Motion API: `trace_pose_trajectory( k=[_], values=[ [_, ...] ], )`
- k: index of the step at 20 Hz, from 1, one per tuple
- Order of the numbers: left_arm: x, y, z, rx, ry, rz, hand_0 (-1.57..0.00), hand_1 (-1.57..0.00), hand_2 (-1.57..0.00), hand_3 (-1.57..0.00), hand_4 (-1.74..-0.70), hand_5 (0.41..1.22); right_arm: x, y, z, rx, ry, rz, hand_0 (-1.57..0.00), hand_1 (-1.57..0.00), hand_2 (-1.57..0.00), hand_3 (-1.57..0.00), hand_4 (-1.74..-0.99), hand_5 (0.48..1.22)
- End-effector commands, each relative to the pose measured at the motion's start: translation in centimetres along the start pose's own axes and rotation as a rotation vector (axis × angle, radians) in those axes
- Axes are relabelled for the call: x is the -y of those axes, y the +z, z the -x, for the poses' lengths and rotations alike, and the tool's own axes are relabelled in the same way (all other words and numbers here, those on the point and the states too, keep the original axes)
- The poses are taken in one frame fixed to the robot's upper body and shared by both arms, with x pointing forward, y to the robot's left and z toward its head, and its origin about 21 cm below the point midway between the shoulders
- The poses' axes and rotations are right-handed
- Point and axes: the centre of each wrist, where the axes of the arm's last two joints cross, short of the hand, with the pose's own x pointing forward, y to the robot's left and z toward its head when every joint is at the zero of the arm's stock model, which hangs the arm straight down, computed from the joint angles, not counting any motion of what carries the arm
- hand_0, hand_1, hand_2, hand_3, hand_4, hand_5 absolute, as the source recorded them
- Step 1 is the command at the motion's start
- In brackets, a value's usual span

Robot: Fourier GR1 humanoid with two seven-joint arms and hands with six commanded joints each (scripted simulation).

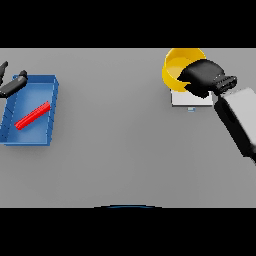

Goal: Pick up the red beaker and tilt it to pour out 1 green nut into yellow bowl. Pick up the yellow bowl and place it on the metallic measuring scale.

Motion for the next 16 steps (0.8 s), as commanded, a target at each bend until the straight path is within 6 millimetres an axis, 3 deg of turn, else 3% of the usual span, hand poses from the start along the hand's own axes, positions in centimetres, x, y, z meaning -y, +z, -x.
trace_pose_trajectory(
  k=[1, 7, 16],
  values=[
    [-0.1, 0.0, 0.0, -0.002, 0.002, -0.006, 0.00, 0.00, 0.00, 0.00, -0.85, 0.761, -0.4, -0.2, 0.5, -0.014, -0.015, -0.002, -1.57, -1.57, -1.55, -1.15, -1.741, 1.221],
    [0.1, -0.2, -0.6, -0.024, -0.005, -0.004, 0.00, 0.00, 0.00, 0.00, -0.86, 0.789, -2.7, -1.2, 3.1, -0.080, -0.056, -0.019, -1.57, -1.57, -1.45, -1.24, -1.741, 1.221],
    [-0.3, 0.1, -0.4, -0.020, -0.011, -0.008, 0.00, 0.00, 0.00, 0.00, -0.85, 0.796, -4.8, -1.7, 4.1, -0.113, -0.107, -0.067, -1.57, -1.57, -1.38, -1.42, -1.741, 1.221]
  ],
)
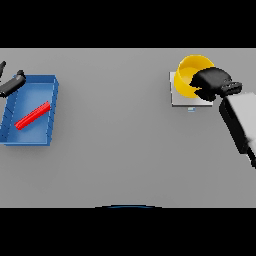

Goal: Pick up the red beaker and tilt it to pour out 1 green nut into yellow bowl. Pick up the yellow bowl and place it on the metallic measuring scale.

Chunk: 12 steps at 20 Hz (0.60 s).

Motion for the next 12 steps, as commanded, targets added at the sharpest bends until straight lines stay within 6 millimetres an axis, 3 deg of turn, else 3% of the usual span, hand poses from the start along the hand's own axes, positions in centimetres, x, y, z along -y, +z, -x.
trace_pose_trajectory(
  k=[1, 2, 4, 5, 6, 9, 12],
  values=[
    [0.10, 0.07, -0.04, 0.009, 0.000, 0.005, 0.00, 0.00, 0.00, 0.00, -0.84, 0.788, 0.10, 0.02, 0.15, 0.004, 0.001, -0.002, -1.57, -1.57, -1.38, -1.42, -1.741, 1.221],
    [0.29, -0.21, -0.42, 0.000, 0.002, 0.012, 0.00, 0.00, 0.00, 0.00, -0.84, 0.783, -0.28, -0.07, 0.18, -0.002, -0.002, -0.008, -1.57, -1.57, -1.37, -1.45, -1.741, 1.221],
    [0.32, -0.27, -0.25, -0.009, -0.009, 0.008, 0.00, 0.00, 0.00, 0.00, -0.84, 0.779, -0.06, -0.19, 0.22, -0.006, -0.015, -0.006, -1.57, -1.50, -1.44, -1.25, -1.741, 1.221],
    [0.21, -0.29, -0.14, -0.010, -0.007, 0.011, 0.00, 0.00, 0.00, 0.00, -0.84, 0.775, -0.18, -0.17, 0.29, -0.013, -0.018, -0.009, -1.56, -1.43, -1.34, -1.11, -1.682, 1.221],
    [0.33, -0.07, 0.00, -0.002, -0.003, 0.016, 0.00, 0.00, 0.00, 0.00, -0.84, 0.773, -0.06, -0.14, 0.16, -0.018, -0.026, -0.015, -1.47, -1.28, -1.18, -0.96, -1.632, 1.145],
    [0.29, -0.02, 0.22, -0.004, 0.000, 0.017, 0.00, 0.00, 0.00, 0.00, -0.83, 0.768, 0.26, -0.43, -0.27, -0.021, -0.090, -0.028, -0.95, -0.81, -0.71, -0.58, -1.535, 0.965],
    [0.12, -0.10, -0.01, -0.003, 0.007, 0.011, 0.00, 0.00, 0.00, 0.00, -0.84, 0.760, -0.20, -0.35, 0.17, -0.027, -0.113, -0.051, -0.48, -0.46, -0.38, -0.32, -1.485, 0.863]
  ],
)
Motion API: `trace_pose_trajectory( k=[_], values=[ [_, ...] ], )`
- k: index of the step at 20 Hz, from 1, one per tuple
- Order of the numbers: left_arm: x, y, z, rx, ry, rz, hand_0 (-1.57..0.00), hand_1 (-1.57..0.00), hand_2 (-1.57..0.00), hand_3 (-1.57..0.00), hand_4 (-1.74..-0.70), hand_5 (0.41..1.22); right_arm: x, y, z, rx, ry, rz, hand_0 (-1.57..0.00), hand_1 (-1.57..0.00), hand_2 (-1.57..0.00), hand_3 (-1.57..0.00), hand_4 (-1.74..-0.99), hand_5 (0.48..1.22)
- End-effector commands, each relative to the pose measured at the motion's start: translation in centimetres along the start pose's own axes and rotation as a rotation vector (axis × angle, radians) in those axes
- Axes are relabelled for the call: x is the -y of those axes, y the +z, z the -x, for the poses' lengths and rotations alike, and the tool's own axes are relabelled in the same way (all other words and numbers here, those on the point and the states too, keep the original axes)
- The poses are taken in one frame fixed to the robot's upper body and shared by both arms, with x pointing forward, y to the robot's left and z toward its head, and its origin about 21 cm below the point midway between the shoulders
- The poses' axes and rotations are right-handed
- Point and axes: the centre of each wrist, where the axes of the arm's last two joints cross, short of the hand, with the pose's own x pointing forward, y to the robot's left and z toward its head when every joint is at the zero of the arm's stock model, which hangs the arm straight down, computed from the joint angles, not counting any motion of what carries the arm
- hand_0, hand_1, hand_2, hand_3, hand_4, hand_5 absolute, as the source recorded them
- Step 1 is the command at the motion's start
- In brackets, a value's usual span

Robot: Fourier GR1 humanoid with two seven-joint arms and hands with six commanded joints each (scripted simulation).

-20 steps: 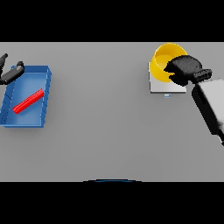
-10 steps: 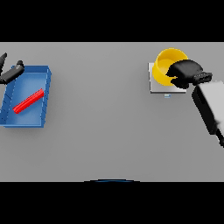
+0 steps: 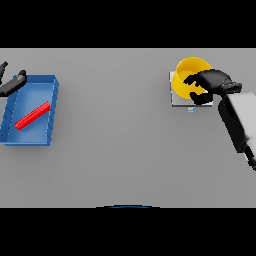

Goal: Pick up the red beaker and tilt it to pour out 1 green nut into yellow bowl. Pick up the yellow bowl and place it on the metallic measuring scale.

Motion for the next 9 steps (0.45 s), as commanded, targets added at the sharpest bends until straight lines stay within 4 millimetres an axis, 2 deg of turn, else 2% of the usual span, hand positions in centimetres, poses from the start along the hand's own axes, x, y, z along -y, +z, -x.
trace_pose_trajectory(
  k=[1, 4, 9],
  values=[
    [0.16, -0.12, -0.16, -0.003, -0.009, 0.005, 0.00, 0.00, 0.00, 0.00, -0.83, 0.754, 0.38, -0.03, -0.01, 0.000, 0.009, 0.004, -0.39, -0.38, -0.30, -0.26, -1.476, 0.847],
    [0.23, -0.07, 0.14, 0.002, -0.006, 0.002, 0.00, 0.00, 0.00, 0.00, -0.83, 0.752, 0.11, 0.06, 0.24, 0.005, 0.030, -0.010, -0.20, -0.19, -0.15, -0.13, -1.435, 0.817],
    [0.19, -0.11, -0.30, 0.004, -0.009, -0.002, 0.00, 0.00, 0.00, 0.00, -0.83, 0.760, 0.36, 0.14, 0.12, -0.016, 0.044, -0.043, -0.06, -0.06, -0.05, -0.04, -1.390, 0.779]
  ],
)
